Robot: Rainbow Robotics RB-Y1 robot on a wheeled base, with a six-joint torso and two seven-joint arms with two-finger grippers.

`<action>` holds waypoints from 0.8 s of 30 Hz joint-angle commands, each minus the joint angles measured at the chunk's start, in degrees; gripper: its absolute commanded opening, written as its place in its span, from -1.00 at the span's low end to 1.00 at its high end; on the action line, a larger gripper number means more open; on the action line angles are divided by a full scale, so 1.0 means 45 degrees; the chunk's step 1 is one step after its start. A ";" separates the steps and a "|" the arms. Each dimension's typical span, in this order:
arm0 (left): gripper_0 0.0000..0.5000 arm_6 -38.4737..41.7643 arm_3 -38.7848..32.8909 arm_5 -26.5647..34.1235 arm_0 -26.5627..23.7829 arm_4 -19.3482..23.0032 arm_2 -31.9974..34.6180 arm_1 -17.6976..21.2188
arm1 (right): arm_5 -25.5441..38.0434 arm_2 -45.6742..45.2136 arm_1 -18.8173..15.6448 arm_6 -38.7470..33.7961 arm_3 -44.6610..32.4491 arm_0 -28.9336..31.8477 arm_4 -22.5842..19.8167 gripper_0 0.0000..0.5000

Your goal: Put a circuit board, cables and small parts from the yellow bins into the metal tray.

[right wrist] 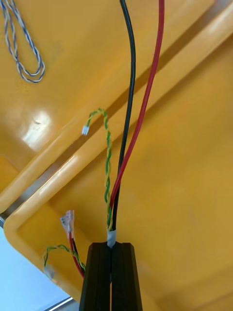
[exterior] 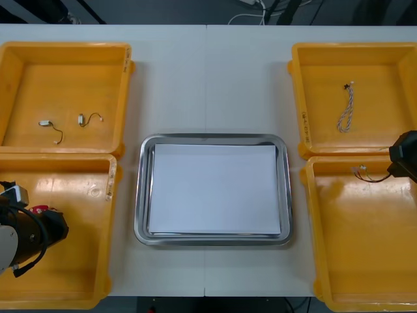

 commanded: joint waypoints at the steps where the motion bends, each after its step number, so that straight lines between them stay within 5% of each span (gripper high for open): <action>1: -1.00 0.1092 -0.0130 -0.0002 0.0272 -0.0107 -0.0196 0.0163 | 0.0064 -0.0548 -0.0856 0.1748 -0.0510 -0.0433 -0.0217 -1.00; 17: -1.00 0.0624 -0.0364 0.2888 -0.1349 0.0479 0.1073 0.0359 | 0.0064 0.0546 -0.2809 0.5322 -0.0471 -0.1254 -0.0862 -1.00; 24: -1.00 0.0507 -0.1107 0.4529 -0.2071 0.0850 0.1523 0.0574 | 0.0064 0.0956 -0.3395 0.6708 0.0017 -0.1722 -0.2034 -1.00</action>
